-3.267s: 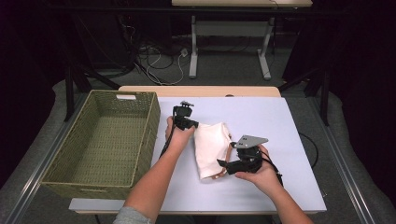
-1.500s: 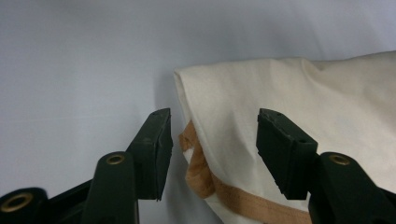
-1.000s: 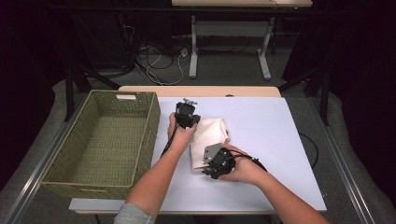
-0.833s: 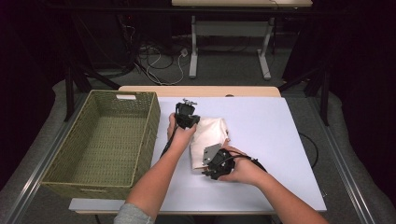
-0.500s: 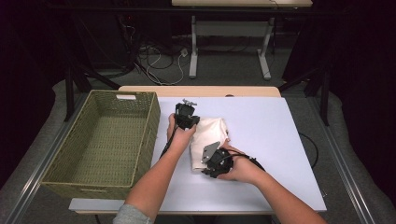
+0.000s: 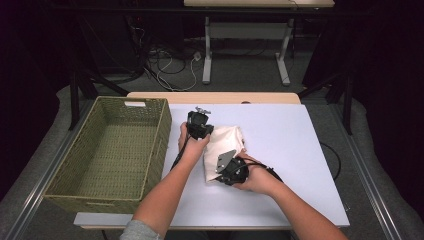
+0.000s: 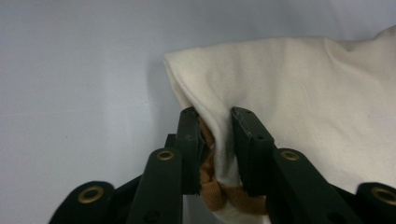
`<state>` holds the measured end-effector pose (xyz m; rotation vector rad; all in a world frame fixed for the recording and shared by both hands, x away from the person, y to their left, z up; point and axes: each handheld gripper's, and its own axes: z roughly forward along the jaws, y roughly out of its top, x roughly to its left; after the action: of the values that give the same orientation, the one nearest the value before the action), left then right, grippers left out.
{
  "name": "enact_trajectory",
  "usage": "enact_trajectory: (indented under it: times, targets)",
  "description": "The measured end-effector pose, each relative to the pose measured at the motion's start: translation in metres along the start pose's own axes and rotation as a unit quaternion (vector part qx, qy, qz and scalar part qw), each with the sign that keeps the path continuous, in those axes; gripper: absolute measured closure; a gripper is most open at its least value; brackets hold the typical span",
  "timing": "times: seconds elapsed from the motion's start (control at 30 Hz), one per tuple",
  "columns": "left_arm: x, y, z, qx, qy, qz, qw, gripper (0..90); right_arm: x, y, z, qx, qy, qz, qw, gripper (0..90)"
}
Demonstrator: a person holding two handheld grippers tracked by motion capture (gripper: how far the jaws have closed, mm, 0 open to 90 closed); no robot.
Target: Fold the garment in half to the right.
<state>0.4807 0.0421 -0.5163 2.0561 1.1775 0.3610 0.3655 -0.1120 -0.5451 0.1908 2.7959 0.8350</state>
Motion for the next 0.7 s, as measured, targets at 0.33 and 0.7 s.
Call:
enact_trajectory:
  times: [0.33, 0.7]
  targets:
    - [0.001, -0.001, -0.001, -0.003, -0.002, 0.007, 1.0, 86.4, 0.008, 0.005, 0.0, 0.017, -0.036, -0.019, 0.999, 77.8]
    - [0.0, -0.001, -0.004, -0.01, -0.004, 0.001, 0.9999, 86.4, 0.014, 0.009, -0.004, 0.013, -0.066, -0.028, 0.9974, 78.3]
